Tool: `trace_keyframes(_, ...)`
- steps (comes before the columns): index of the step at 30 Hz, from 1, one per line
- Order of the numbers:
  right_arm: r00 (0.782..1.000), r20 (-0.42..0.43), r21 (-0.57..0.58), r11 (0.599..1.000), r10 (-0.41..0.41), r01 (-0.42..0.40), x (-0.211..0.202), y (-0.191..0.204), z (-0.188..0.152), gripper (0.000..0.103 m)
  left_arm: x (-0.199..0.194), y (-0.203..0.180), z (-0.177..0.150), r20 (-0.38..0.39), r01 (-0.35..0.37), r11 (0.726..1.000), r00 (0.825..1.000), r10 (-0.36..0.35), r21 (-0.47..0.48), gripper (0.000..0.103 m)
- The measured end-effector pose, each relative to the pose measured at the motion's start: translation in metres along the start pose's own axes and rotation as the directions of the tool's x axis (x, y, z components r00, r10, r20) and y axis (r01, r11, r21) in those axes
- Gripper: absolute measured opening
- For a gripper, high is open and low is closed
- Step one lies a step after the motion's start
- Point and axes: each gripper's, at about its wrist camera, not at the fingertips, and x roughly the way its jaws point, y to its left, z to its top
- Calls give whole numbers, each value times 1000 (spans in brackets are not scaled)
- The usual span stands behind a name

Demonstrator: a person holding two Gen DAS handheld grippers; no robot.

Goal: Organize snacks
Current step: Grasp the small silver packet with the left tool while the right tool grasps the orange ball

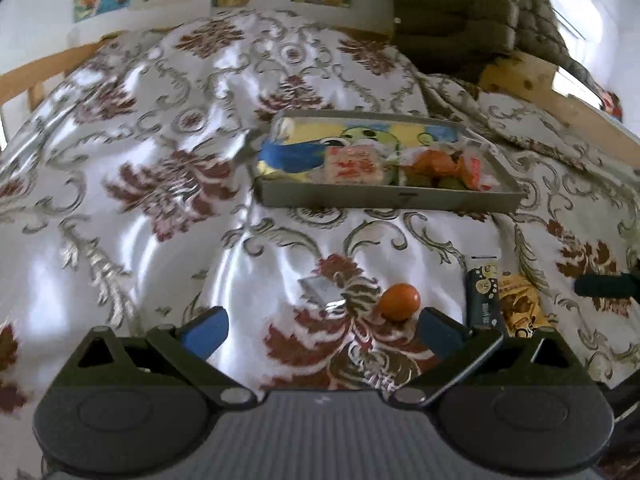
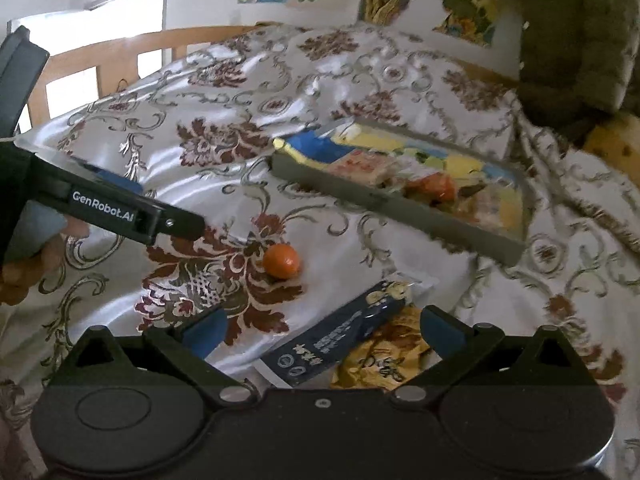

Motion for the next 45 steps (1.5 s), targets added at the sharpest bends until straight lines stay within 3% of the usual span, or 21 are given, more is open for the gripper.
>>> trace_keyframes(8,999,-7,48,998,31,-31,27,-22,1,102,28,-10,1,-11,-19,994,1000,21,107,103)
trace_keyframes(13,999,33,-43,999,-6,7,41,-15,4,100,42,-3,8,-9,-43,986,999,45,162,103)
trace_keyframes(19,999,46,-109,994,-1,6,65,-4,11,98,66,6,11,-75,22,974,997,-5,226,103)
trace_keyframes(24,998,57,-167,986,14,-4,78,4,14,90,74,3,9,-52,33,962,998,-20,271,100)
trace_keyframes(29,998,41,-169,985,52,-45,87,6,16,79,79,-2,7,-48,53,934,998,-39,354,91)
trace_keyframes(31,997,38,-174,983,64,-57,91,7,17,77,82,-2,7,-62,56,927,997,-35,371,82)
trace_keyframes(38,996,25,-164,983,88,-82,102,5,21,68,85,14,14,-61,91,942,995,-75,322,66)
trace_keyframes(45,990,1,-124,983,138,-137,111,3,23,64,85,10,12,-65,130,926,991,-114,354,56)
